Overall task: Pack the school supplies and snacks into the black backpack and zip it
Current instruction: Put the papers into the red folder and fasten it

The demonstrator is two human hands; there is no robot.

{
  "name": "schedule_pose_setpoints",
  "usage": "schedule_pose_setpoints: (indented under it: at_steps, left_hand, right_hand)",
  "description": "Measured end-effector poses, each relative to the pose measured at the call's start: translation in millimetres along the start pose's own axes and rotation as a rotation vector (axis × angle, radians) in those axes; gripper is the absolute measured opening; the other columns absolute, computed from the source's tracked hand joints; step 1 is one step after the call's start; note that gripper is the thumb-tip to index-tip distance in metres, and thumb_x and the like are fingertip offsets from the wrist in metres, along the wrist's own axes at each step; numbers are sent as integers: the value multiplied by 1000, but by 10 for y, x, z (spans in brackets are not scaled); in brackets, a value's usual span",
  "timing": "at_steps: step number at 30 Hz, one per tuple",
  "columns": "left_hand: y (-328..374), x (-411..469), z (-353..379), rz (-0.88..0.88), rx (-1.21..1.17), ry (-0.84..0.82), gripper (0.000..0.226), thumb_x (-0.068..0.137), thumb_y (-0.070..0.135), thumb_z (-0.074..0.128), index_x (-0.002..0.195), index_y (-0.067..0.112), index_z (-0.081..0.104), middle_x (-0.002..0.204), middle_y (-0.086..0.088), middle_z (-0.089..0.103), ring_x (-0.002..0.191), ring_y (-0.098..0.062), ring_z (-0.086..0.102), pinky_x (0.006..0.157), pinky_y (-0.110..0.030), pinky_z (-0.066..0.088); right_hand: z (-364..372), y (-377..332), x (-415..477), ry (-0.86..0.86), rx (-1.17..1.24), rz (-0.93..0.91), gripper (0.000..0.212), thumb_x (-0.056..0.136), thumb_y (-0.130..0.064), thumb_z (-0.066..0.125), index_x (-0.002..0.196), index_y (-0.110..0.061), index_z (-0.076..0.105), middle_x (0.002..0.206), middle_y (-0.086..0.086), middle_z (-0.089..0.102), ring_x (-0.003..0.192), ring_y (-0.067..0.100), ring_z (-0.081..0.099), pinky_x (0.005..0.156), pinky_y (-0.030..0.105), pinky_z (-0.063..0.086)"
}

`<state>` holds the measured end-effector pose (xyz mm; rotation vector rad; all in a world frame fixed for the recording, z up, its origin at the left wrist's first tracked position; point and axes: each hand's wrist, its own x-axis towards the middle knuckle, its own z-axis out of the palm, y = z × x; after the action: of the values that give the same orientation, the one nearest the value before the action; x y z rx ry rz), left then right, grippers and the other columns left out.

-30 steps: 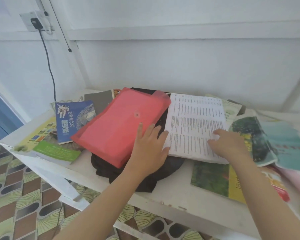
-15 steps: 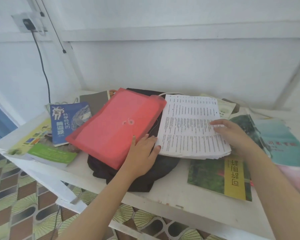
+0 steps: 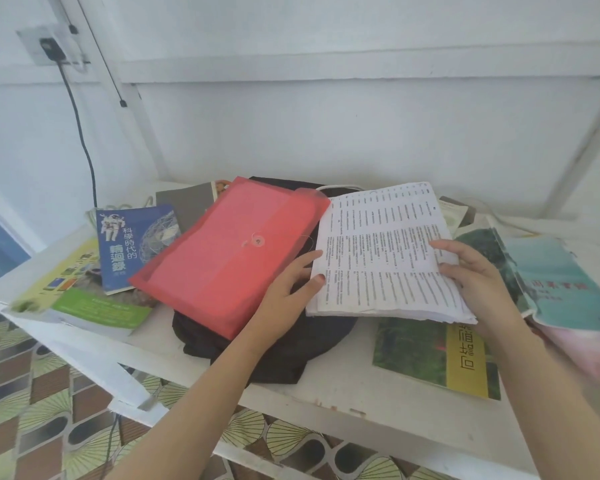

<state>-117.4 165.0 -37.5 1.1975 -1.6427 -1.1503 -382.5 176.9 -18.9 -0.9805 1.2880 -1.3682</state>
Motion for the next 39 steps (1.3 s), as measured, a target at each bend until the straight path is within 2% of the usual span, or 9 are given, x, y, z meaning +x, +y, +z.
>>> schedule_pose_setpoints:
  at_steps: [3, 8, 14, 18, 22, 25, 29, 34, 39]
  left_hand:
    - [66, 19, 9, -49, -72, 10, 34, 91, 22, 58, 123, 30, 53, 102, 14, 68, 100, -1, 62, 85, -20, 50]
    - [140, 53, 54, -141, -222, -44, 35, 85, -2, 62, 116, 15, 60, 115, -2, 66, 103, -18, 64, 86, -34, 54]
    - [285, 66, -31, -94, -208, -39, 42, 90, -10, 45, 108, 23, 62, 123, -1, 60, 105, -16, 63, 84, -35, 55]
    - [370, 16, -150, -47, -171, -64, 44, 92, -10, 39, 117, 20, 59, 122, 2, 61, 103, -15, 64, 82, -35, 56]
    - [406, -40, -286, -47, -86, -43, 41, 94, -7, 39, 119, 20, 57, 114, 12, 61, 94, -8, 66, 70, -23, 55]
    - [322, -45, -388, -70, -90, -10, 38, 93, -4, 42, 118, 22, 53, 113, 8, 63, 93, -11, 67, 73, -26, 54]
    - [206, -37, -556, -104, 21, 197, 32, 94, 8, 46, 122, 25, 47, 111, 2, 63, 79, -4, 60, 65, -17, 45]
    - [-33, -68, -843, -256, 431, 481, 42, 96, 23, 46, 136, 15, 39, 133, -12, 50, 120, -26, 47, 97, -35, 35]
    - [-68, -93, -930, -311, 211, 551, 37, 100, 25, 33, 132, 13, 49, 144, -7, 41, 130, -21, 37, 102, -28, 26]
  right_hand:
    - [-64, 27, -108, 26, -25, -54, 42, 92, 5, 44, 93, -28, 70, 113, -5, 68, 81, 15, 69, 48, 20, 52]
    - [-149, 87, -256, 11, 39, -95, 50, 92, 7, 43, 77, -31, 72, 105, -13, 70, 77, 8, 69, 49, 19, 52]
    - [-98, 176, -217, -144, 132, 25, 44, 90, 7, 40, 91, -25, 70, 119, 6, 66, 99, 30, 66, 70, 42, 55]
    - [41, 195, -189, -188, 197, 112, 35, 92, 3, 43, 110, -17, 65, 115, 3, 68, 96, 26, 68, 65, 34, 58]
    - [183, 165, -172, -228, 165, 125, 36, 93, 3, 44, 114, -17, 64, 119, 1, 66, 100, 25, 67, 68, 35, 58]
    - [291, 109, -156, -206, 177, 129, 36, 93, 3, 45, 112, -20, 66, 117, 1, 67, 95, 23, 69, 61, 30, 58]
    - [363, 17, -119, -213, 187, 126, 38, 94, 3, 45, 113, -24, 65, 119, 6, 65, 79, 20, 71, 48, 24, 54]
    - [384, -41, -89, -201, 182, 117, 42, 94, 3, 45, 119, -27, 62, 119, 5, 64, 71, 17, 72, 43, 22, 52]
    - [417, -121, -59, -173, 230, 101, 43, 94, 2, 44, 121, -27, 60, 107, -2, 67, 67, 15, 71, 41, 21, 51]
